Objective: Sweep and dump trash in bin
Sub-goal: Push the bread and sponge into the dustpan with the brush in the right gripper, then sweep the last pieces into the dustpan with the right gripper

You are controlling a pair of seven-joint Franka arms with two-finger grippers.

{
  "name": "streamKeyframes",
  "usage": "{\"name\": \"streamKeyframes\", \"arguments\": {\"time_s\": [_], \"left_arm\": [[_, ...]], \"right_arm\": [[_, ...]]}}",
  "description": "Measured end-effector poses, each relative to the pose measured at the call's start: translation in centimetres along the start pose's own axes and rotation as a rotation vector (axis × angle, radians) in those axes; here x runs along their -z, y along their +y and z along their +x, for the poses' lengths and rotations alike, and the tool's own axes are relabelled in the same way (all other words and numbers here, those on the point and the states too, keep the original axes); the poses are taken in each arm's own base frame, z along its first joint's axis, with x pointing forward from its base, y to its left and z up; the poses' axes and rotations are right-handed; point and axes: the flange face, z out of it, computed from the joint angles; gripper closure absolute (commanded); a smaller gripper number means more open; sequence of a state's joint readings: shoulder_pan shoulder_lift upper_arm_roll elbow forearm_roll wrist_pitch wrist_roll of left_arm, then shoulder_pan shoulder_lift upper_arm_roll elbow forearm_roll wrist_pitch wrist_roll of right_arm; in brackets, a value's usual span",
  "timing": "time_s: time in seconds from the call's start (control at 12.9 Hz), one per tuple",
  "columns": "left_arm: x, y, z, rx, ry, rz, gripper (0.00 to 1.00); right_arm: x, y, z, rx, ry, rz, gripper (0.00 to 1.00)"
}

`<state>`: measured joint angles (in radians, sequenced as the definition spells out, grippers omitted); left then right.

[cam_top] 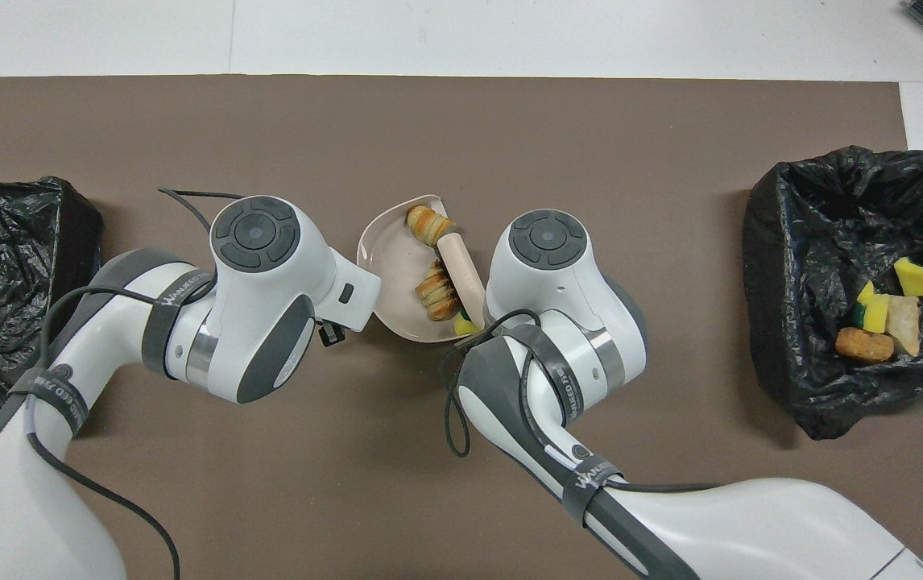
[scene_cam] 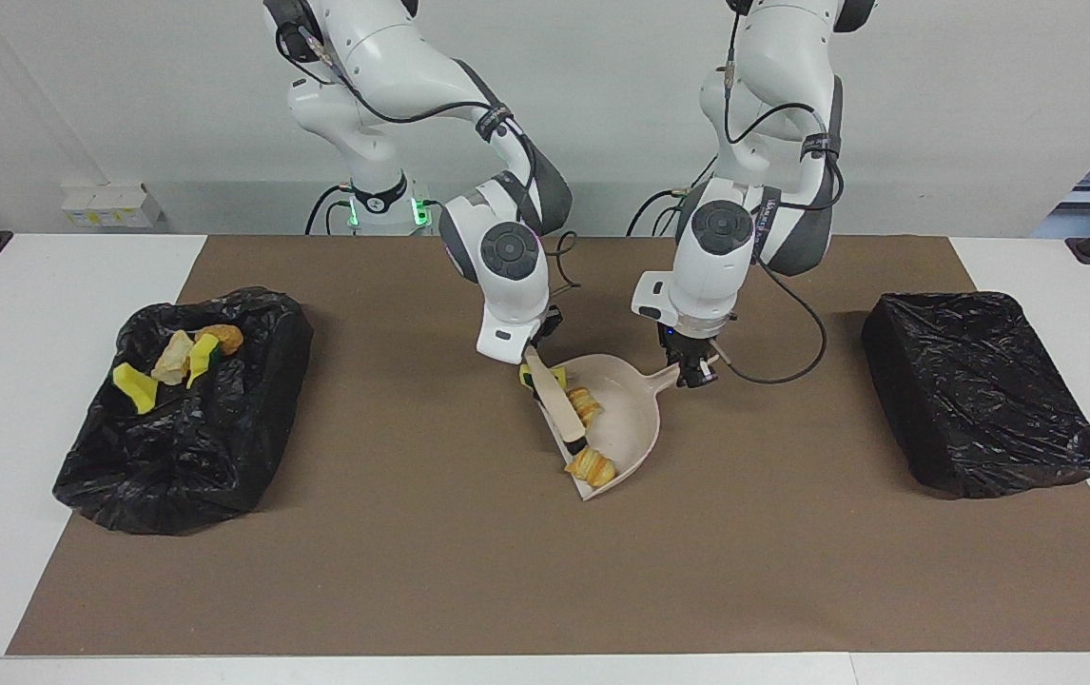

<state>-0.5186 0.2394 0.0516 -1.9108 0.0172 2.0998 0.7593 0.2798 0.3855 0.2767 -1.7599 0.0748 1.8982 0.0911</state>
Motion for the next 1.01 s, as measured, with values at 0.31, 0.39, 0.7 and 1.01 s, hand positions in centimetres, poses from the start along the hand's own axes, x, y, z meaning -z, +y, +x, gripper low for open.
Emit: {"name": "streamKeyframes", "arguments": {"time_s": [0.31, 0.39, 0.7, 1.01], "left_arm": [[0.1, 0.0, 0.0, 0.0, 0.001, 0.001, 1.0], [0.1, 0.0, 0.0, 0.0, 0.002, 0.001, 1.0], [0.0, 0.0, 0.0, 0.0, 0.003, 0.003, 1.0], [0.1, -0.3, -0.4, 0.003, 0.003, 0.004, 1.0]], "right_arm": [[6.0, 1.7, -1.6, -0.014, -0.033, 0.078, 1.0], [7.4, 2.4, -2.1, -0.019, -0.022, 0.096, 1.0], [9.1, 5.5, -2.6, -0.054, 0.018, 0.07, 1.0], [6.5, 7.4, -1.6, -0.039, 0.019, -0.061, 1.0]]}}
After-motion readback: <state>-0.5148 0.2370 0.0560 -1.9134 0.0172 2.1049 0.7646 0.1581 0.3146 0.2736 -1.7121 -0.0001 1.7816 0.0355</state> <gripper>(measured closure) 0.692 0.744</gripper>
